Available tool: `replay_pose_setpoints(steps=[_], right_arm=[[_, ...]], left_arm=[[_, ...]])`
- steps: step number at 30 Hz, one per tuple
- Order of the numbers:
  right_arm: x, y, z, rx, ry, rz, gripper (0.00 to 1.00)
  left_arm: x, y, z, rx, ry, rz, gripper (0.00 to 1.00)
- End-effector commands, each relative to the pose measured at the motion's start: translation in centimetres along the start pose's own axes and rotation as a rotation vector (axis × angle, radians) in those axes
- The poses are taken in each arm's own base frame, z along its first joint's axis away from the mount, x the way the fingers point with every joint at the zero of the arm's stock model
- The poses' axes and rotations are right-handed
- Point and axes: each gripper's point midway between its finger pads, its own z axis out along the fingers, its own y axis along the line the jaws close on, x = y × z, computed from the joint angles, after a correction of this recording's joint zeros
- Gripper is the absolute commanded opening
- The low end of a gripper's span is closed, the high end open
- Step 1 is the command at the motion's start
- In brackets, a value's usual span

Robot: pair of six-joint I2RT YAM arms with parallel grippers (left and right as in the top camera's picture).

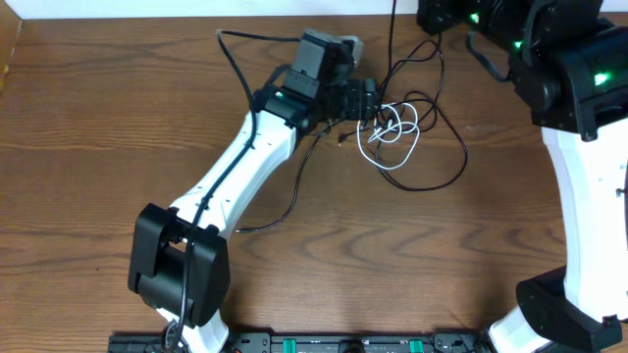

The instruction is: Untangle cables

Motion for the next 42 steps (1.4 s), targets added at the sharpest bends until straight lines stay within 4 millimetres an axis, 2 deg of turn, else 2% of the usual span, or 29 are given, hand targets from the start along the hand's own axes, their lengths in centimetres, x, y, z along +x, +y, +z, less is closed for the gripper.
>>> replay_pose_setpoints(steps=[1,3,4,6,7,8,10,14,15,16,21,22,25,26,30,36,39,42], right_arm=[[-1.3,1.0,-1.1,-0.022,-0.043,0.003,0.01],[-1.4,1.0,-1.1,-0.022,-0.044,0.002,0.01],[-1.4,1.1,-1.1,-0.027,-0.046,0.002,0.01],[-1.8,1.6,-1.2,-0.054,-0.06,0.021,0.01],[-2.1,1.7,-1.3,-0.058,-0.07,0.019,0.01],[-2.2,1.7,-1.4,-0.062,-0.075,0.018,0.01],[-2.3,1.8,-1.4,-0.063,-0.076,0.018,0.01],[-2.5,1.9,-1.5,-0.07,-0.086,0.016,0.01],[-2.5,1.9,-1.5,-0.072,-0.085,0.02,0.01],[-2.5,2.1,-1.5,-0.081,-0.085,0.019,0.01],[-2.4,2.8,-1.6,-0.125,-0.082,0.021,0.01],[-2.3,2.6,-1.5,-0.113,-0.076,0.022,0.01],[-0.7,-0.3,-1.4,0.057,-0.014,-0.004,0.01],[-0.4,-0.8,-1.4,0.082,-0.001,-0.018,0.01],[1.6,-3.8,-1.9,0.244,0.084,-0.057,0.01],[2.8,-7.4,-2.9,0.329,0.134,-0.029,0.01],[4.5,-9.4,-3.1,0.368,0.199,-0.007,0.01],[6.9,-11.5,-2.1,0.401,0.287,0.021,0.01]], left_arm=[[0.5,-1.1,0.6,0.052,0.023,0.1,0.75],[0.7,-1.1,0.9,0.053,0.031,0.098,0.74],[0.8,-1.0,0.9,0.052,0.032,0.098,0.62],[1.1,-0.9,1.1,0.05,0.042,0.096,0.52],[1.5,-0.7,1.5,0.044,0.057,0.092,0.38],[2.1,-0.3,2.1,0.036,0.081,0.082,0.28],[2.8,0.2,2.9,0.032,0.104,0.059,0.31],[2.1,-0.1,3.0,0.041,0.075,0.062,0.29],[2.0,-0.1,3.0,0.041,0.074,0.062,0.23],[2.0,0.0,3.0,0.04,0.072,0.063,0.11],[1.9,0.0,3.0,0.038,0.07,0.064,0.08],[2.0,0.0,3.0,0.038,0.07,0.063,0.07],[1.9,0.7,2.2,0.023,0.079,0.046,0.08],[1.8,0.9,2.0,0.019,0.077,0.042,0.07],[0.0,2.1,-1.0,-0.004,0.03,0.02,0.08],[-3.1,3.2,-8.3,-0.074,-0.088,0.073,0.08],[-4.3,3.5,-11.9,-0.127,-0.156,0.099,0.08],[-5.2,2.9,-14.3,-0.126,-0.21,0.11,0.08]])
